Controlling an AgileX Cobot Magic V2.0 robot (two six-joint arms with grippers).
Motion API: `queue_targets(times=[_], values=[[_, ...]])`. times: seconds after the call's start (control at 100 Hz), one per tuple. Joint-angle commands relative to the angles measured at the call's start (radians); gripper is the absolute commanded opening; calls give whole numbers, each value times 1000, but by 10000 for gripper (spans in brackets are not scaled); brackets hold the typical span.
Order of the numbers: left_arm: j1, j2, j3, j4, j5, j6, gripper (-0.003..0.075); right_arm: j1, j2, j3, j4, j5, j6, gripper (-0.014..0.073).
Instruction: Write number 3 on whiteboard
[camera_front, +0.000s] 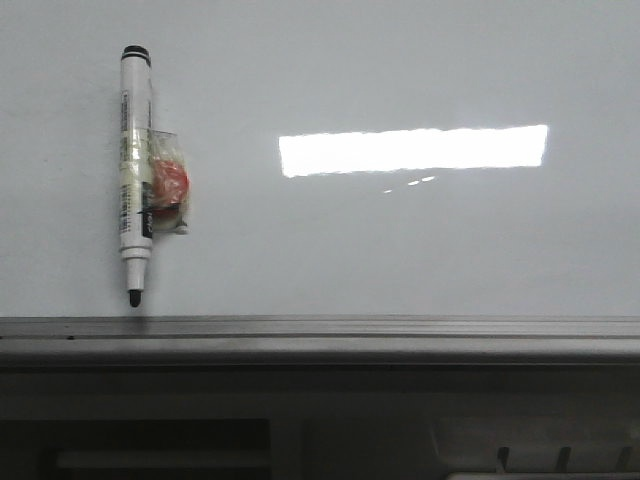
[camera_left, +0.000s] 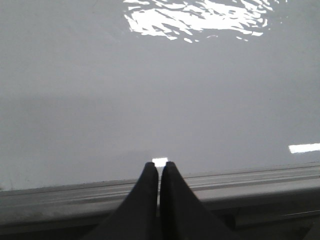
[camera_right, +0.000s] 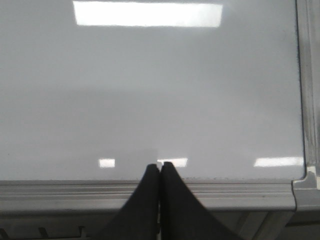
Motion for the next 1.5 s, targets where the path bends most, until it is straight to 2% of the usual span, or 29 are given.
queue_targets(times=[0.0, 1.22, 1.34, 1.49], values=[[1, -23, 12, -11, -47, -10, -20, -6, -15, 30, -14, -21, 1, -61], [1, -23, 12, -2, -53, -10, -20, -6, -15, 30, -14, -24, 1, -61], [1, -23, 12, -2, -53, -10, -20, -6, -15, 30, -16, -85, 1, -61], [1, -23, 12, -62, -54, -10, -20, -6, -15, 30, -16, -316, 1, -61]])
